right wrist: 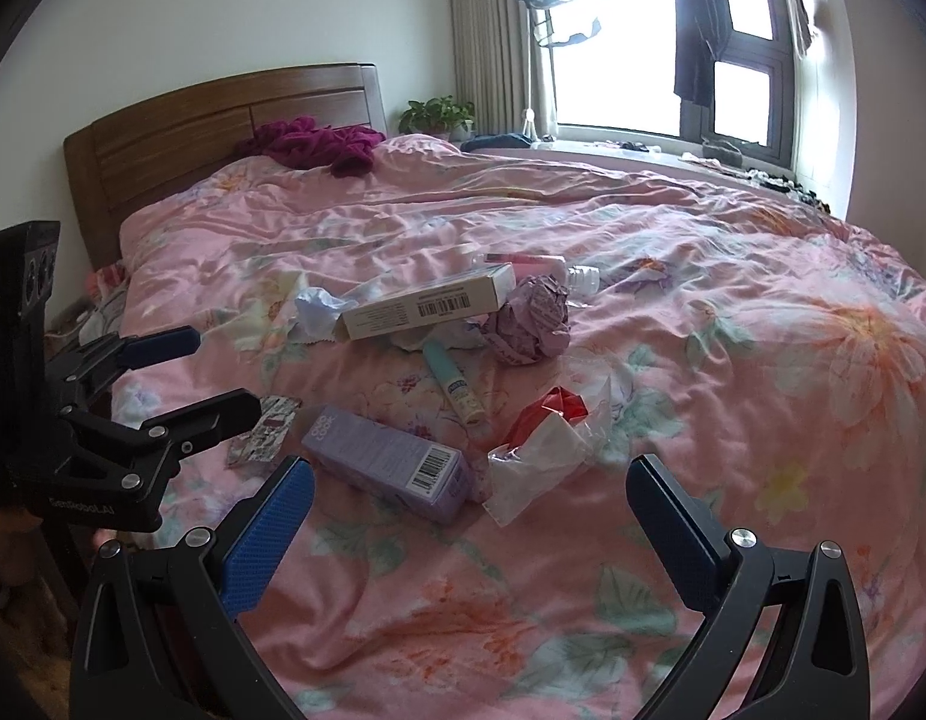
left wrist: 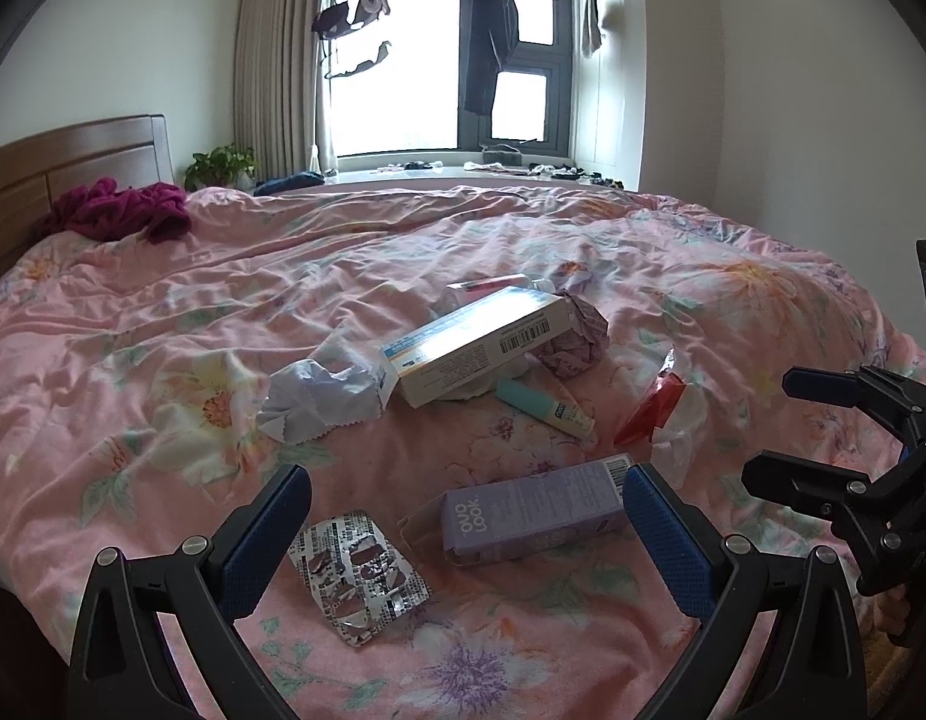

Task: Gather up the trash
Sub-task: 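Move both tools toward the lavender box and silver blister pack on the bed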

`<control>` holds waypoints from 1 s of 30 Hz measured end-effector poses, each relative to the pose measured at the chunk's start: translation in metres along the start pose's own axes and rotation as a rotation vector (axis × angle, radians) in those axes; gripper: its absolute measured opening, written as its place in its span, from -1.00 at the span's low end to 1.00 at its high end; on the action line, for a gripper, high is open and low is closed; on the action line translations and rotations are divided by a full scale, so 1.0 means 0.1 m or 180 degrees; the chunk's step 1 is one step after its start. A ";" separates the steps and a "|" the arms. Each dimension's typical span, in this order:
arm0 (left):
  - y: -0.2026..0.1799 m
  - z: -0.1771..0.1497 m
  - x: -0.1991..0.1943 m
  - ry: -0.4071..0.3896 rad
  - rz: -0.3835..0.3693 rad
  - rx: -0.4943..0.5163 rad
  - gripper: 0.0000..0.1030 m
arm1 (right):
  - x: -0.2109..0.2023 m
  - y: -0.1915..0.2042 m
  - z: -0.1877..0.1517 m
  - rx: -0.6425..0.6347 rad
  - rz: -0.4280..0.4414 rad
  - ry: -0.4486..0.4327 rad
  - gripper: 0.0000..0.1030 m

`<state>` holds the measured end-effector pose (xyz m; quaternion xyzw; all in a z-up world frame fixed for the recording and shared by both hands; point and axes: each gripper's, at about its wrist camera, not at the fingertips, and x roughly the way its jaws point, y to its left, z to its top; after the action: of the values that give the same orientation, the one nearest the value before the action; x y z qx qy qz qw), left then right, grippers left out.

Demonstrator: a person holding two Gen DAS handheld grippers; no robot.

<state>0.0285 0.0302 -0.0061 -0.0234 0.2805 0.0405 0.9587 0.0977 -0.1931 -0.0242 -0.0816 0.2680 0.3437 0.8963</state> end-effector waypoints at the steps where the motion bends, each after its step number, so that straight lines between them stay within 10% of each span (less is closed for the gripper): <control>1: 0.00 0.00 0.01 0.0007 -0.0006 -0.0006 1.00 | 0.00 -0.01 0.00 0.0002 -0.0004 0.0002 1.00; 30: 0.02 0.12 0.30 0.0181 -0.0150 -0.0081 1.00 | 0.19 -0.02 0.18 -0.0153 0.0109 0.0129 1.00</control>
<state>0.0599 0.0349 -0.0122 -0.0433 0.3065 0.0208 0.9507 0.1184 -0.1776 -0.0200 -0.1054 0.2792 0.3636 0.8825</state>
